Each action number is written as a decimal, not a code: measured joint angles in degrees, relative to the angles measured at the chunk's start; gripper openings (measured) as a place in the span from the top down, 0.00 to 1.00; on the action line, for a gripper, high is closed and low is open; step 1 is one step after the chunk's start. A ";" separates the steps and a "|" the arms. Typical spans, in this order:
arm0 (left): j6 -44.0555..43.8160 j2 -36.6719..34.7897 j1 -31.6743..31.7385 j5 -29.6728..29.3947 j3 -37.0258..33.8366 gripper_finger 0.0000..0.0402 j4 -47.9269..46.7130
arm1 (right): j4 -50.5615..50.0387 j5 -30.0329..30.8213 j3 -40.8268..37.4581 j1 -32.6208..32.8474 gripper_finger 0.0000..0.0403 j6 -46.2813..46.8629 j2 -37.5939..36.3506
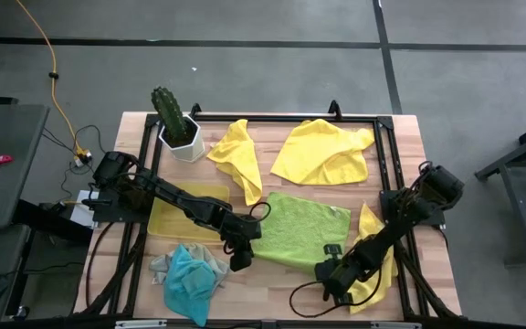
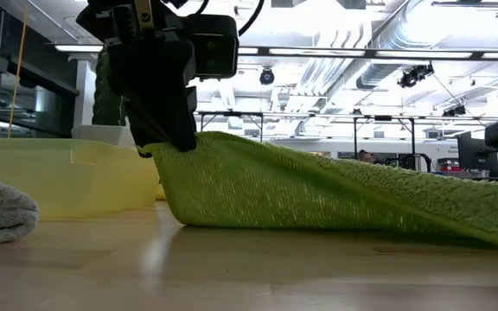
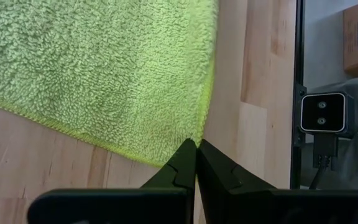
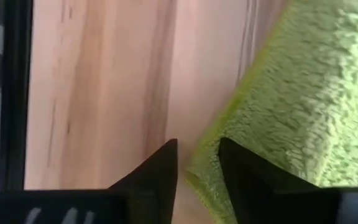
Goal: Fold microfiber towels
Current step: Fold the green microfiber towel
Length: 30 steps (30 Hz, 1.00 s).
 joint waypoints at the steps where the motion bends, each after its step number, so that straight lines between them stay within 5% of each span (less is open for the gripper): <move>1: -0.03 0.00 -0.04 0.00 0.01 1.00 -0.01 | -0.29 0.28 0.00 0.17 0.76 -0.07 0.00; 7: -2.08 0.00 -0.13 0.69 0.00 1.00 0.16 | -0.22 -2.14 -0.09 0.35 0.98 1.45 -0.25; 21: -3.13 0.00 0.88 13.92 5.29 1.00 0.56 | -1.88 -6.48 -0.31 0.34 1.00 0.26 -16.68; 30: -5.06 0.00 5.50 11.90 5.49 1.00 0.17 | -12.97 3.10 -2.62 -0.81 1.00 9.74 -24.03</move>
